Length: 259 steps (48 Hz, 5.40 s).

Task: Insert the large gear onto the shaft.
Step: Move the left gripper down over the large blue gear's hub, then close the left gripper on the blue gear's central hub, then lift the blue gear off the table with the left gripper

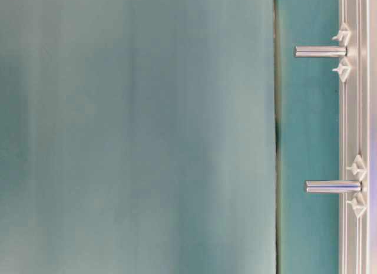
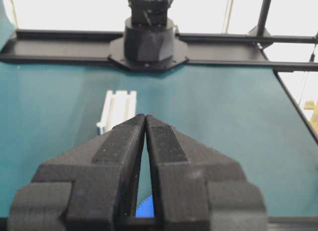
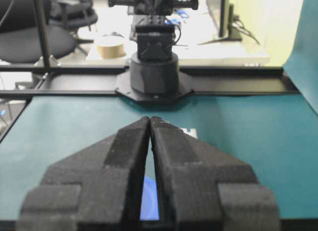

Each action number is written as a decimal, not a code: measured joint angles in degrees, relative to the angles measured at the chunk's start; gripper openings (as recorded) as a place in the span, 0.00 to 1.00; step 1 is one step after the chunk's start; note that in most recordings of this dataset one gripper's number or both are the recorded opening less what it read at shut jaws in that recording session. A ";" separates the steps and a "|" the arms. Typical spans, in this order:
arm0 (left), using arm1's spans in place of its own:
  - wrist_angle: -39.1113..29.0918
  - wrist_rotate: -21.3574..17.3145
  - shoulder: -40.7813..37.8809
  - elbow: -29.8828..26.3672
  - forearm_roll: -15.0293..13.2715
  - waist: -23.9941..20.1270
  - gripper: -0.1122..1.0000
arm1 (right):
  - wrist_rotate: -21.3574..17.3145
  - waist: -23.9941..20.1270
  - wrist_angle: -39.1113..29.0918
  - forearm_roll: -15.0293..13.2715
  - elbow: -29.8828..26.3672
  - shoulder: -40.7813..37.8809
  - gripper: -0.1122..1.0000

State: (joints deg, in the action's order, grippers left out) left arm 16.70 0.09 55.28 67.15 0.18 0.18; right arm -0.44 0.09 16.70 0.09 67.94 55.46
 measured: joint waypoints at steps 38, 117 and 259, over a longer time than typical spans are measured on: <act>-19.07 1.23 -31.29 -20.13 0.70 4.22 0.10 | -3.08 0.09 -33.49 3.08 -5.01 0.35 0.19; -41.48 7.03 -63.72 -39.81 0.70 7.65 0.92 | -3.78 3.78 -38.32 2.37 2.72 4.66 0.19; -53.17 3.43 -67.59 -44.74 0.97 8.17 0.92 | -5.36 3.87 -38.23 2.37 3.78 7.21 0.19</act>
State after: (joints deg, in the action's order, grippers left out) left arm -36.47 3.52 -12.30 22.41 1.14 8.35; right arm -5.80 3.96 -21.53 2.46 71.72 62.67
